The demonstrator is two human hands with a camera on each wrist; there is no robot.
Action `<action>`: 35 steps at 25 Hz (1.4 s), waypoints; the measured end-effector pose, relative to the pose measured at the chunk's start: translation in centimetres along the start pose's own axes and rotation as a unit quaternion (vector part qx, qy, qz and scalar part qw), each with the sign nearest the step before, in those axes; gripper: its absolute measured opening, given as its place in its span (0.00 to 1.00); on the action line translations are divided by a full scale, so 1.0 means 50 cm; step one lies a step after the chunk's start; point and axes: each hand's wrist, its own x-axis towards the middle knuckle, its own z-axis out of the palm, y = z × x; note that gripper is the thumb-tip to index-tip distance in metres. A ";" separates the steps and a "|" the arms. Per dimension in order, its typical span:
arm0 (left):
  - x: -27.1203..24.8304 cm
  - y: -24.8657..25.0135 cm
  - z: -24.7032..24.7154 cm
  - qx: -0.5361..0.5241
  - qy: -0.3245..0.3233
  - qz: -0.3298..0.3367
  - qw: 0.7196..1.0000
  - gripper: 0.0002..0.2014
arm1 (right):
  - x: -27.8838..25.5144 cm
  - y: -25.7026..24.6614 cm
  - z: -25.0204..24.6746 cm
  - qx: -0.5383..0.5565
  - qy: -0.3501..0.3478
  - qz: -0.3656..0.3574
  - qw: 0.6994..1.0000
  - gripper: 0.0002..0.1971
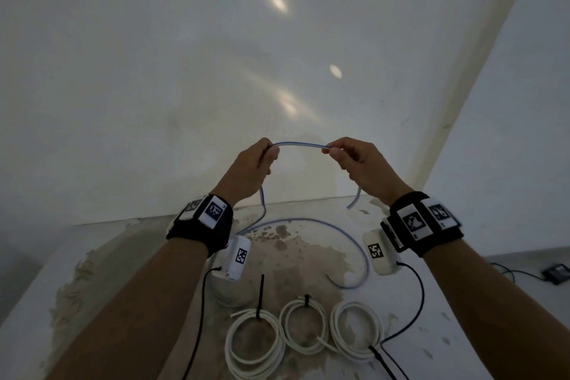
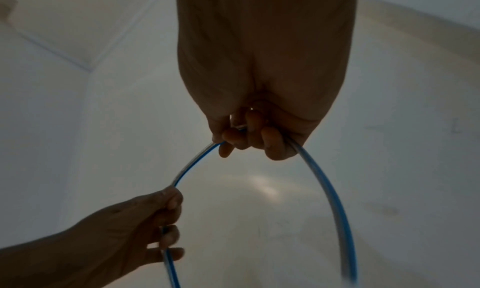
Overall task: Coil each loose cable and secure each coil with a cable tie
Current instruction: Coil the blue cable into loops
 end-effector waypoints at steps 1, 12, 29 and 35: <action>0.002 -0.007 -0.012 -0.004 0.011 0.000 1.000 0.15 | 0.002 0.006 -0.004 -0.023 0.016 0.002 1.000 0.10; 0.043 0.073 -0.063 -0.250 0.038 -0.083 0.964 0.13 | 0.009 -0.006 0.065 -0.246 -0.073 0.110 0.960 0.13; 0.038 0.065 -0.122 -0.326 0.060 -0.101 0.938 0.13 | -0.017 -0.004 0.007 -0.161 -0.041 0.147 0.975 0.11; 0.022 0.112 -0.071 -0.272 -0.006 -0.060 0.960 0.16 | -0.040 -0.107 0.024 -0.104 -0.125 0.050 0.985 0.05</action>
